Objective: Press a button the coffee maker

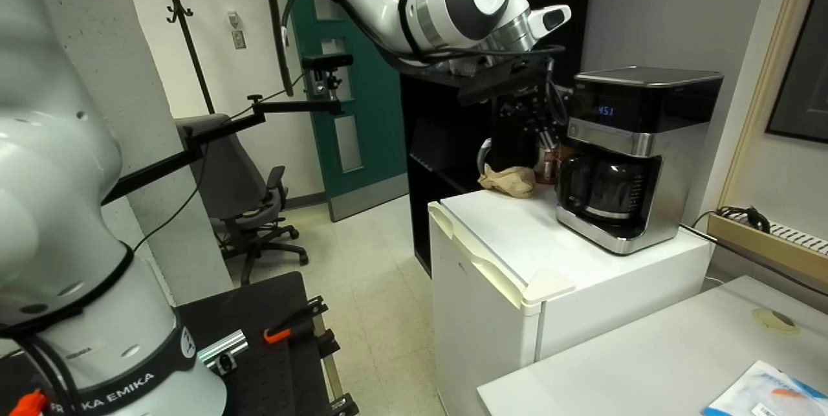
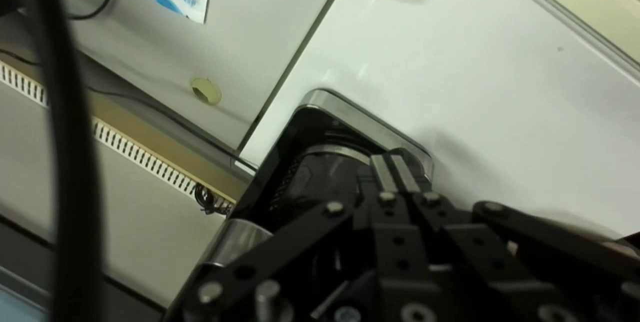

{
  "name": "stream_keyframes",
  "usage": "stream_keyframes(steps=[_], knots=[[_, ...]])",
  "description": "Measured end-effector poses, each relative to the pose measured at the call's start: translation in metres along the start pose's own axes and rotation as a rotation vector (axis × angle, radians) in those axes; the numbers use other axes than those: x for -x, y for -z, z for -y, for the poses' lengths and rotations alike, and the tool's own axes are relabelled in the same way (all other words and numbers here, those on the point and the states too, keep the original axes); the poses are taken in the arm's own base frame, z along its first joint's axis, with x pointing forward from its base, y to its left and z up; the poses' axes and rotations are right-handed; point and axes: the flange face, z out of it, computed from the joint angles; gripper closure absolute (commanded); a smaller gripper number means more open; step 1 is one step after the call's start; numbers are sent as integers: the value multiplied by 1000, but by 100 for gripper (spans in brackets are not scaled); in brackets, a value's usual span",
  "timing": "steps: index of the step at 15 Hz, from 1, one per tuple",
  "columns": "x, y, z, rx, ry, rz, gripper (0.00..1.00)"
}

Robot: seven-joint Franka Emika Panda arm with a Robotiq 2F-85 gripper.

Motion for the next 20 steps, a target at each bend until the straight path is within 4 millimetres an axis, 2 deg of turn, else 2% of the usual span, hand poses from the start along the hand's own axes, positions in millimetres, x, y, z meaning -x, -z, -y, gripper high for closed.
stream_keyframes(steps=[6, 11, 20], knots=[[-16, -24, 21, 52, 102, -95, 100], [-39, -44, 33, 124, 225, -117, 100], [-78, -56, 64, 203, 387, -188, 100]])
